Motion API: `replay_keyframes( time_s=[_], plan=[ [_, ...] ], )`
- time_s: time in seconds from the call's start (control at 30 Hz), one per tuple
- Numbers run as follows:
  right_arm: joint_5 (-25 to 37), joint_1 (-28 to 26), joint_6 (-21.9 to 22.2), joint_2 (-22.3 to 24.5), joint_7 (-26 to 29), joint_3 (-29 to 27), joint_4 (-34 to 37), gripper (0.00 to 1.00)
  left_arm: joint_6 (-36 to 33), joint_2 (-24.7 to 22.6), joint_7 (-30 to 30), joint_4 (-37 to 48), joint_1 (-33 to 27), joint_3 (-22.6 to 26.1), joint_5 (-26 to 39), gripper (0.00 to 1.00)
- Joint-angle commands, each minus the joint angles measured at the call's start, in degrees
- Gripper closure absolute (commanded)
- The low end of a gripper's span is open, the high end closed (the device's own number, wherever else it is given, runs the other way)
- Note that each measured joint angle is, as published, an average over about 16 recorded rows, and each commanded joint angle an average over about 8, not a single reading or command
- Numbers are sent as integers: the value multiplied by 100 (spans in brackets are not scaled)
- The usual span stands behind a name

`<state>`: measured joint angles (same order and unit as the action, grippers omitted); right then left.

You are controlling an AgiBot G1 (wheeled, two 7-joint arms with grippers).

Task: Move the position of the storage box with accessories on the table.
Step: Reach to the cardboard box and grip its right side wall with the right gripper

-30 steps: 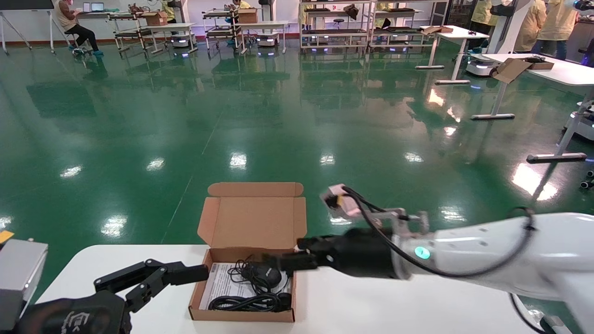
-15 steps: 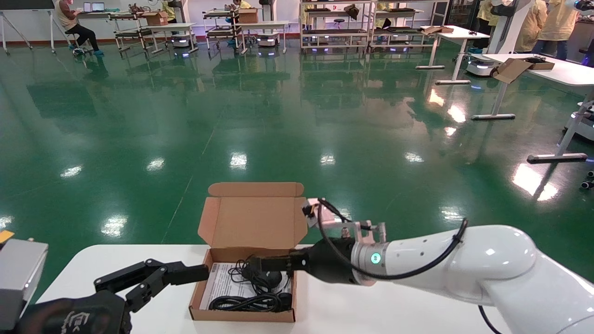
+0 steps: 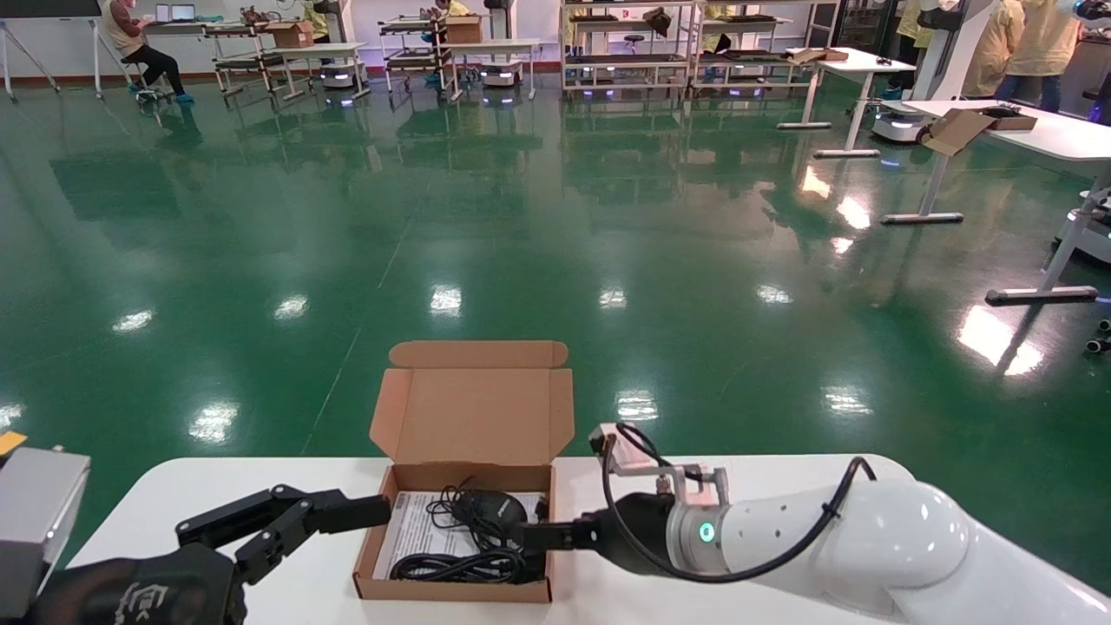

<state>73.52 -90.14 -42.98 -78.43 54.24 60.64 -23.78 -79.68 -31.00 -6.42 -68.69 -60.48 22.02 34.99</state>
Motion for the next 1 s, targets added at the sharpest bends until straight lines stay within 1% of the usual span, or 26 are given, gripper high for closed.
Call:
replay_keyframes(
  time_s=[0.03, 0.2, 0.37, 0.83, 1.0],
  plan=[
    [-53, 55, 82, 3, 46, 109, 12, 0, 0, 0, 0, 0, 0, 0, 0, 0],
    [-225, 178, 241, 5, 49, 299, -36, 0, 0, 0, 0, 0, 0, 0, 0, 0],
    [-424, 255, 505, 5, -19, 422, -92, 0, 0, 0, 0, 0, 0, 0, 0, 0],
    [-1055, 507, 1359, 2, -527, 657, -323, 0, 0, 0, 0, 0, 0, 0, 0, 0],
    [-1247, 580, 1548, 8, -661, 752, -309, 0, 0, 0, 0, 0, 0, 0, 0, 0]
  ],
)
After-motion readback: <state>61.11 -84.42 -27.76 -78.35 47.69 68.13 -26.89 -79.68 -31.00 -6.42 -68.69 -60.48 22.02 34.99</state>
